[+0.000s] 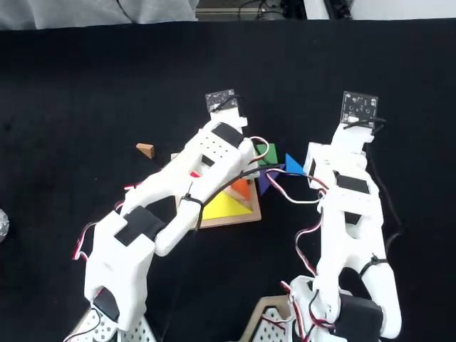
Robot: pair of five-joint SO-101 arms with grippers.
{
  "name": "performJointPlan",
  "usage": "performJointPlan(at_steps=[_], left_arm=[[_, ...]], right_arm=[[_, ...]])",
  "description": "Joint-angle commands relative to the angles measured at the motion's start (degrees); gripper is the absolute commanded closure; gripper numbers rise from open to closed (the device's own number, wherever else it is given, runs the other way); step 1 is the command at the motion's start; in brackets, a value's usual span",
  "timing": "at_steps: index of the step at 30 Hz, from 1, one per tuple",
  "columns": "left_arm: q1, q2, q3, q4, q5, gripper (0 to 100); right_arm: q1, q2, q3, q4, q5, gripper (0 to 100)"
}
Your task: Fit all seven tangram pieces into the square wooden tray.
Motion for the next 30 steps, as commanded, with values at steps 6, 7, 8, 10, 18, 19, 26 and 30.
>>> performJointPlan(at_steps=[6,7,8,10,18,19,26,30], left_arm=[[0.4,-0.79,-0.75,3.43,0.35,87],[0.22,-0.88,-0.75,3.87,0.26,87],[0.22,-0.97,-0.57,4.13,0.26,87],[0.48,-1.14,-0.22,4.31,0.26,86],[1.71,-1.14,-0.66,6.42,0.53,67],[1.71,-1.14,-0.75,6.42,0.53,66],[1.19,-1.23,-0.75,6.42,0.35,66],[1.01,-1.41,-1.19,6.15,0.18,66]], right_arm=[[0.44,-2.42,-1.19,-1.14,-0.18,98.7],[0.44,-2.42,-1.19,-1.14,-0.18,98.7],[0.44,-2.42,-1.19,-1.14,-0.18,98.7],[0.44,-2.42,-1.19,-1.14,-0.18,98.7],[0.44,-2.42,-1.19,-1.14,-0.18,98.7],[0.44,-2.42,-1.19,-1.14,-0.26,98.7],[0.44,-2.42,-1.19,-1.23,-0.35,98.7],[0.44,-2.42,-1.19,-1.23,-0.35,98.7]])
